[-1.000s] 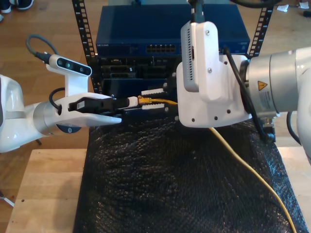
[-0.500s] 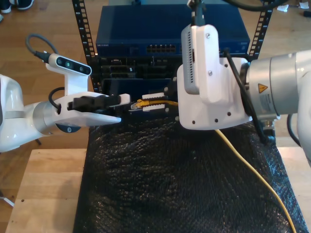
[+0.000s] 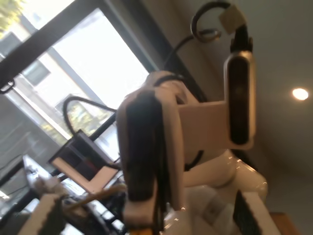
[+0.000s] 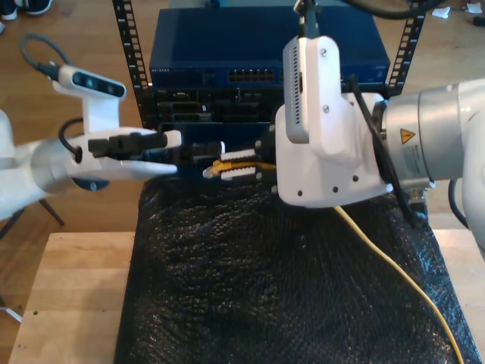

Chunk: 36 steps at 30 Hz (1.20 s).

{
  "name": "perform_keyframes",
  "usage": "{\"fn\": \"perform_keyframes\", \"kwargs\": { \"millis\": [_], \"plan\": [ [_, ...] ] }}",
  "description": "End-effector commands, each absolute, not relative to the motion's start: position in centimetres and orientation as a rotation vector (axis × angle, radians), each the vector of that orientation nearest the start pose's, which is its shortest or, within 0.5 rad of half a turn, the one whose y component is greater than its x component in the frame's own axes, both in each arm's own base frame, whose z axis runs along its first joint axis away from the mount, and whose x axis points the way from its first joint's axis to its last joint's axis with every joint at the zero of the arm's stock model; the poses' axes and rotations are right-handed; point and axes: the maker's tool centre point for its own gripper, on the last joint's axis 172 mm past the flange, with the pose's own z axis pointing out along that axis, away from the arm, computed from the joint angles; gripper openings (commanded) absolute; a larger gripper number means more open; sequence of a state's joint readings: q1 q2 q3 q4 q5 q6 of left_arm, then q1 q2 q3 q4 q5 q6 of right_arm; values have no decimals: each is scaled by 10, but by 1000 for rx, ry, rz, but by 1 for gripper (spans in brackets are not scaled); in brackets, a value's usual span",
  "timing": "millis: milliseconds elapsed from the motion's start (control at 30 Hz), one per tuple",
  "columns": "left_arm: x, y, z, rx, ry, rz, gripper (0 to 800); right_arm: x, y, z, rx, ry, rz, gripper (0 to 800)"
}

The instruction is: Grab the cable and plug it in

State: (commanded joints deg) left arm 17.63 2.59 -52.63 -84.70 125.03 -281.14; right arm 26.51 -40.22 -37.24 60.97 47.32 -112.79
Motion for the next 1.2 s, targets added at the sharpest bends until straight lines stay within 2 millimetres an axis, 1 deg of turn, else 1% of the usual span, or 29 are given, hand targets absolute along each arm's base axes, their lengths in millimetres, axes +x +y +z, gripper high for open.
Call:
{"fn": "perform_keyframes", "kwargs": {
  "millis": [67,100,167,233,300,367,533,667,733,800,900,1067,1200],
  "plan": [
    [369,-160,431,1157,-608,471,799,324,297,391,1844,2500,1636,1],
    [376,-156,431,1178,-612,493,799,326,291,383,1885,2506,1605,1],
    [385,-148,435,1210,-631,528,799,334,272,364,1999,2500,1539,1],
    [391,-143,434,1246,-651,545,799,339,253,354,2094,2479,1505,1],
    [392,-142,427,1291,-676,534,799,348,233,350,2164,2432,1488,1],
    [393,-138,418,1344,-702,521,799,357,215,338,2221,2393,1439,1],
    [390,-124,404,1467,-810,518,799,366,195,299,2316,2397,1222,1],
    [387,-110,397,1534,-929,547,799,370,178,275,2366,2385,1075,1],
    [386,-102,388,1581,-978,543,799,370,170,264,2377,2381,991,1],
    [379,-93,378,1634,-1038,513,799,373,160,258,2377,2355,921,1],
    [371,-82,363,1692,-1130,488,799,381,146,253,2382,2288,861,1],
    [359,-69,351,1722,-1253,461,799,398,125,253,2343,2195,810,1],
    [344,-52,336,1766,-1329,382,799,412,102,250,2301,2108,738,1]
  ]
}}
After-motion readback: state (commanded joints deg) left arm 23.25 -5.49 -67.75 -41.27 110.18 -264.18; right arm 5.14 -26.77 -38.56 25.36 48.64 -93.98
